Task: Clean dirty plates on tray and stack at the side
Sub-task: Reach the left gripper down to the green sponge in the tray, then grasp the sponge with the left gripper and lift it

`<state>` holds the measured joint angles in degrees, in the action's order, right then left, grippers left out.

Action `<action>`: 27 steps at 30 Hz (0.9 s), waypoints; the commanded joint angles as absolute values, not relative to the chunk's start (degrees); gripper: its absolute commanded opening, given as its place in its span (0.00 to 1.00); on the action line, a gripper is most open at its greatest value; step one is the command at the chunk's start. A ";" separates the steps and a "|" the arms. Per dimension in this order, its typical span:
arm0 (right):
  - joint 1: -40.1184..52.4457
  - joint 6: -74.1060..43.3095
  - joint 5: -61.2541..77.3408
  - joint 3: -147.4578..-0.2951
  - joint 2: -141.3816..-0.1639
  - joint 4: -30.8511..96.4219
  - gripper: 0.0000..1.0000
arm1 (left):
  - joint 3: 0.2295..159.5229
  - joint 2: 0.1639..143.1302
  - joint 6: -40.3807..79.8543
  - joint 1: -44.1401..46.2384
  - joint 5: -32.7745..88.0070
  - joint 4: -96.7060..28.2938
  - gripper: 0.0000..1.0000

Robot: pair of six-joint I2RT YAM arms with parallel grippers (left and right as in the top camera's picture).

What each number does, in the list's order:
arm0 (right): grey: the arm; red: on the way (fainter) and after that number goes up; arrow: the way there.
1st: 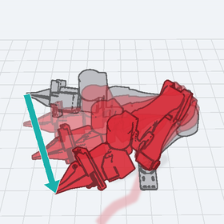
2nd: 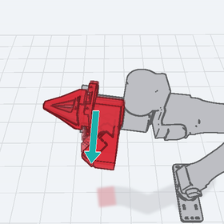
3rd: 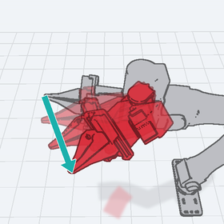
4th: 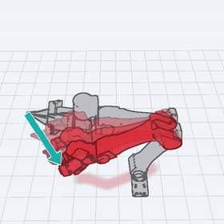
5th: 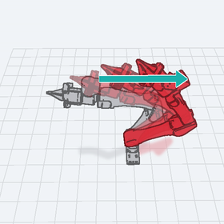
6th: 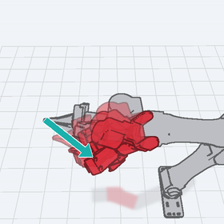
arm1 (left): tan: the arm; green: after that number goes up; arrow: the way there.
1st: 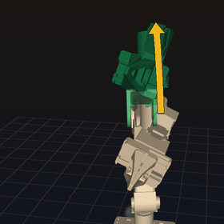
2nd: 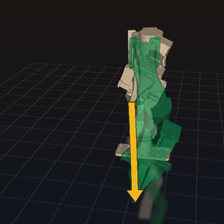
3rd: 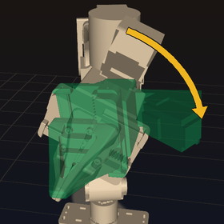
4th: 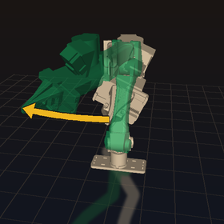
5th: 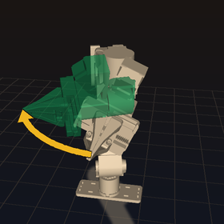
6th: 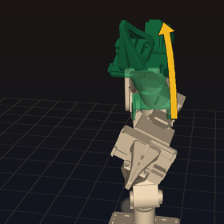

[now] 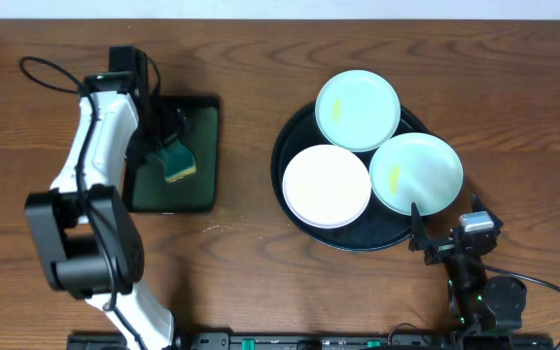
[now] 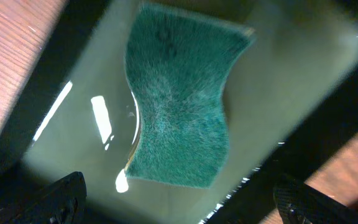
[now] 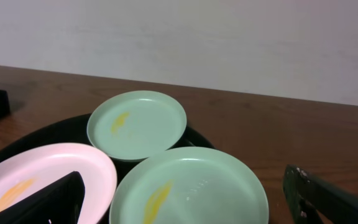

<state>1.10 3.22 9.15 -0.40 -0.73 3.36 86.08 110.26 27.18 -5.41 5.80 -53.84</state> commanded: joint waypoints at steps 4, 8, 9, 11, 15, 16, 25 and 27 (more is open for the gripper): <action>1.50 3.70 9.04 -0.32 -0.51 3.60 0.99 | 84.95 114.26 20.82 -5.45 8.49 -54.48 0.96; 1.50 3.70 9.04 -0.32 -0.51 3.60 0.99 | 84.64 116.25 20.62 -5.45 8.47 -55.07 0.96; 1.50 3.70 9.04 -0.32 -0.51 3.60 0.99 | 84.40 116.60 20.62 -5.45 8.45 -55.02 0.96; 1.50 3.70 9.04 -0.32 -0.51 3.60 0.99 | 83.96 117.19 20.62 -5.45 8.34 -54.57 0.97; 1.50 3.70 9.04 -0.32 -0.51 3.60 0.99 | 82.81 117.58 20.62 -5.45 8.36 -52.97 0.97; 1.50 3.70 9.04 -0.32 -0.51 3.60 0.99 | 82.37 117.58 20.60 -5.45 8.36 -52.49 0.96; 1.50 3.70 9.04 -0.32 -0.49 3.60 0.99 | 79.75 117.58 17.58 -5.45 8.38 -47.88 0.86; 1.50 3.70 9.04 -0.32 -0.51 3.60 0.99 | 79.75 117.58 17.61 -5.45 8.38 -47.75 0.73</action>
